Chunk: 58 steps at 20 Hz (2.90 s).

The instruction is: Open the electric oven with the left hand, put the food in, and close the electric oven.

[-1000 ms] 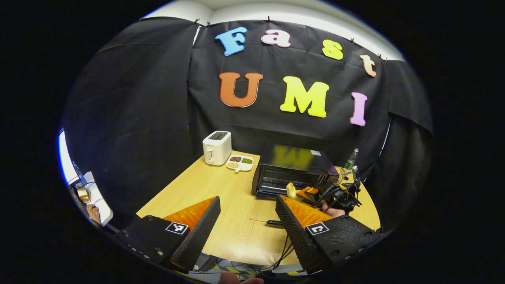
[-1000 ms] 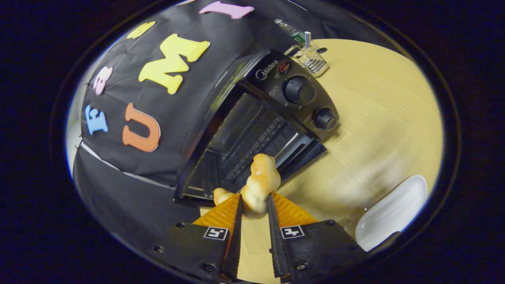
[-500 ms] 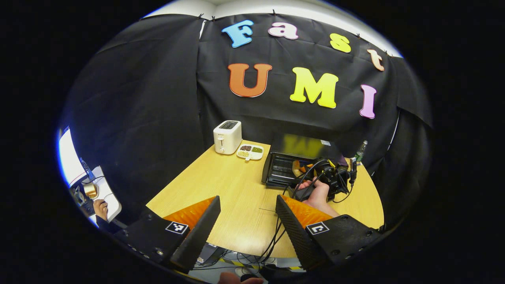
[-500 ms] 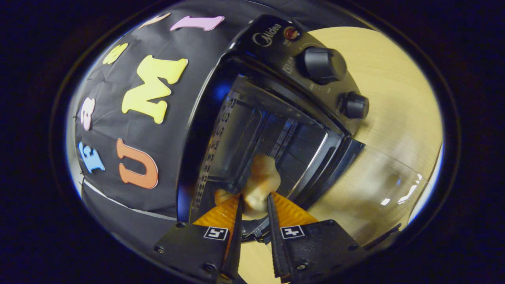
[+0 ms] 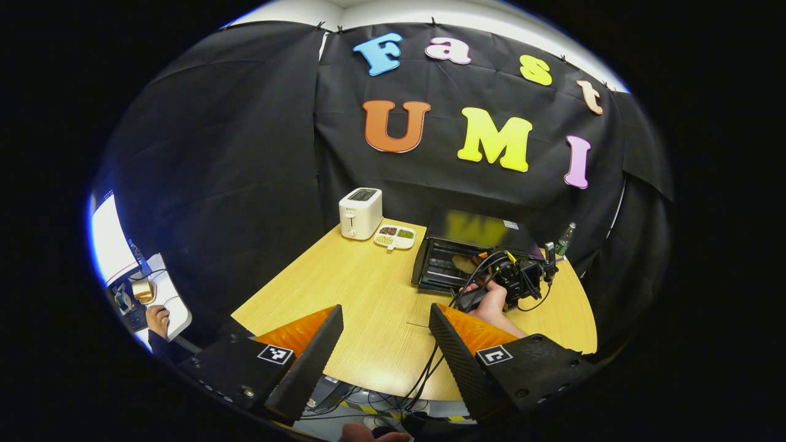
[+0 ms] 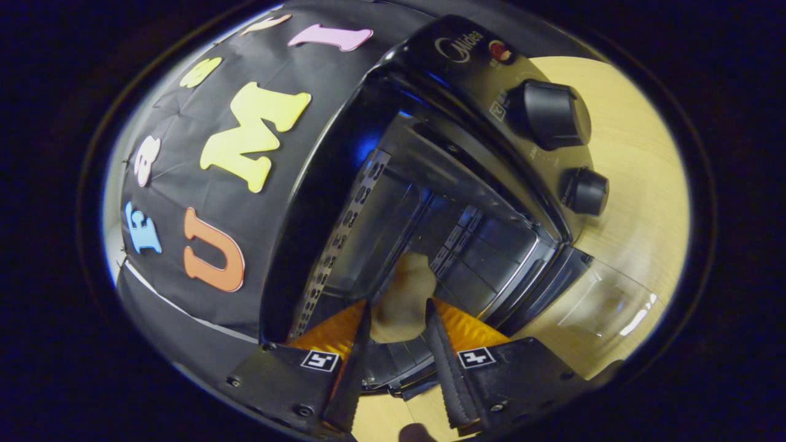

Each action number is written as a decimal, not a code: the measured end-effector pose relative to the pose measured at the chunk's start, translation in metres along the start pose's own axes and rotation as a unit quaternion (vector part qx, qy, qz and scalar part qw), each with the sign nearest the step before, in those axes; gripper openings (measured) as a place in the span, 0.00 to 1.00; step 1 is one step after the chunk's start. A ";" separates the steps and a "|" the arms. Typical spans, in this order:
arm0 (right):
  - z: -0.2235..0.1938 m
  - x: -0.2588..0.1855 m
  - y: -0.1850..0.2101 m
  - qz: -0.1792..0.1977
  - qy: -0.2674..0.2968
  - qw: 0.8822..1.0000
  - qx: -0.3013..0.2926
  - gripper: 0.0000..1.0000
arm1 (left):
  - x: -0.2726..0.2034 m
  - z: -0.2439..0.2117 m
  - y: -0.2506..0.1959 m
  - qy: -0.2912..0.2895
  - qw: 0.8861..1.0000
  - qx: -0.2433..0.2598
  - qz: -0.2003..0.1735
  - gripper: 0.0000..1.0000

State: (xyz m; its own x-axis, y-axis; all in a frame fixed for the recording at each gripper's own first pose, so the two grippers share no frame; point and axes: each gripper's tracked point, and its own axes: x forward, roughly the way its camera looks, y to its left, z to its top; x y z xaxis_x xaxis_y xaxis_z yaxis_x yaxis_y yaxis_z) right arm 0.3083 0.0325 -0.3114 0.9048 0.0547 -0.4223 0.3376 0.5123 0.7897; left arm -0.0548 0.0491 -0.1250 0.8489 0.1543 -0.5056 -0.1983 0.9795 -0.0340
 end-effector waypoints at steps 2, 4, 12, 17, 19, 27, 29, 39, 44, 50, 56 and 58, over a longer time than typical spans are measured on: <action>-0.001 -0.003 -0.001 0.001 0.005 1.000 -0.021 0.58 | -0.001 0.000 -0.001 -0.003 1.000 -0.001 -0.005 0.93; 0.000 -0.012 -0.003 0.001 0.004 0.999 -0.051 0.63 | -0.004 0.000 -0.002 -0.007 1.000 -0.002 -0.011 0.93; 0.000 -0.057 -0.018 -0.008 0.014 0.989 -0.148 0.97 | -0.017 0.005 -0.007 -0.031 0.999 -0.011 -0.033 0.93; -0.003 -0.114 -0.021 -0.006 0.027 0.977 -0.210 0.97 | -0.026 0.011 -0.005 -0.059 0.997 -0.015 -0.047 0.93; -0.001 -0.140 -0.019 -0.002 0.030 0.971 -0.235 0.97 | -0.024 0.013 -0.004 -0.068 0.996 -0.018 -0.055 0.93; 0.023 -0.254 -0.020 0.001 0.019 0.934 -0.357 0.98 | 0.005 -0.036 -0.023 -0.037 0.993 -0.004 -0.116 0.94; 0.036 -0.276 -0.028 -0.009 0.011 0.922 -0.386 0.92 | 0.016 -0.055 -0.034 -0.016 0.991 -0.003 -0.132 0.94; 0.080 -0.348 -0.066 -0.064 -0.019 0.886 -0.458 0.96 | 0.085 -0.160 -0.102 0.092 0.977 0.036 -0.191 0.94; 0.097 -0.358 -0.082 -0.096 -0.022 0.883 -0.459 0.96 | 0.124 -0.197 -0.127 0.125 0.974 0.028 -0.188 0.94; 0.117 -0.367 -0.097 -0.126 -0.031 0.884 -0.450 0.97 | 0.164 -0.212 -0.145 0.121 0.975 0.055 -0.177 0.94; 0.125 -0.374 -0.106 -0.145 -0.036 0.883 -0.445 1.00 | 0.191 -0.217 -0.154 0.125 0.975 0.061 -0.172 0.95; 0.126 -0.372 -0.107 -0.149 -0.036 0.883 -0.444 1.00 | 0.198 -0.220 -0.154 0.131 0.975 0.058 -0.169 0.94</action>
State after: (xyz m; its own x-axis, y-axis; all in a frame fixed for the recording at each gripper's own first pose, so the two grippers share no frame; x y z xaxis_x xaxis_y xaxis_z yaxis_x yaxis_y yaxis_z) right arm -0.0323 -0.1506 -0.1831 0.8353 -0.2337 -0.4976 0.2559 0.9664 -0.0243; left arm 0.0363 -0.0992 -0.4092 0.6983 -0.2032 -0.6863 0.1404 0.9791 -0.1470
